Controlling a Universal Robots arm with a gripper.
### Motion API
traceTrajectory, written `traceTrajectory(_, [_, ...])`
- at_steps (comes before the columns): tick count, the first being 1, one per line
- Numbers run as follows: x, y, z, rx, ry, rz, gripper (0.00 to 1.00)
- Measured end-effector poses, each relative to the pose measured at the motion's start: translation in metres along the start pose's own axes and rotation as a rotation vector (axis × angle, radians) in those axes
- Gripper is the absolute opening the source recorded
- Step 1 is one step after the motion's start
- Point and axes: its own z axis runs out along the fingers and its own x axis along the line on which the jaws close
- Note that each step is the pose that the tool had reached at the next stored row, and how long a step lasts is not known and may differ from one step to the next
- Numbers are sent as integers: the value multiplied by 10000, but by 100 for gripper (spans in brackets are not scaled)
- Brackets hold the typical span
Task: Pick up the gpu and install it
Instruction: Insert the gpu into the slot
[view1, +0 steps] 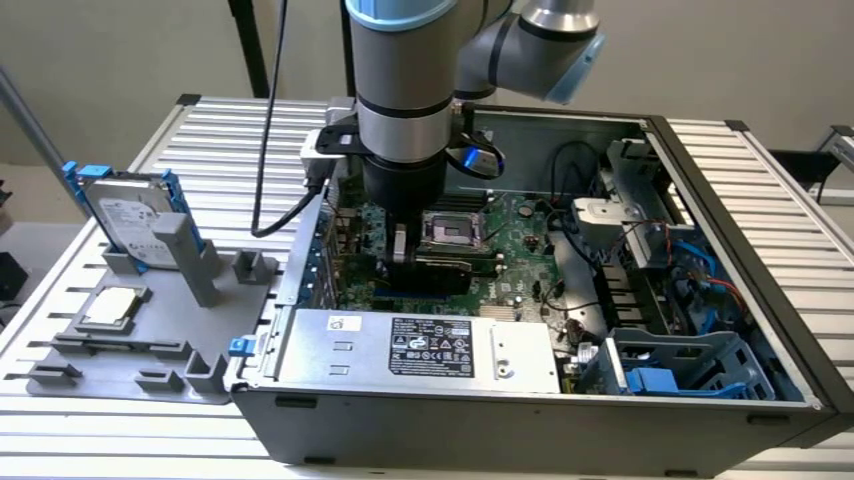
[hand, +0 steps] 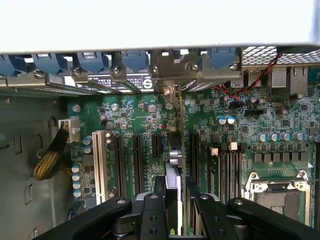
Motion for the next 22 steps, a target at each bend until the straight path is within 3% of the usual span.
traceTrajectory(22, [-28, 2, 33, 3, 4, 0, 27])
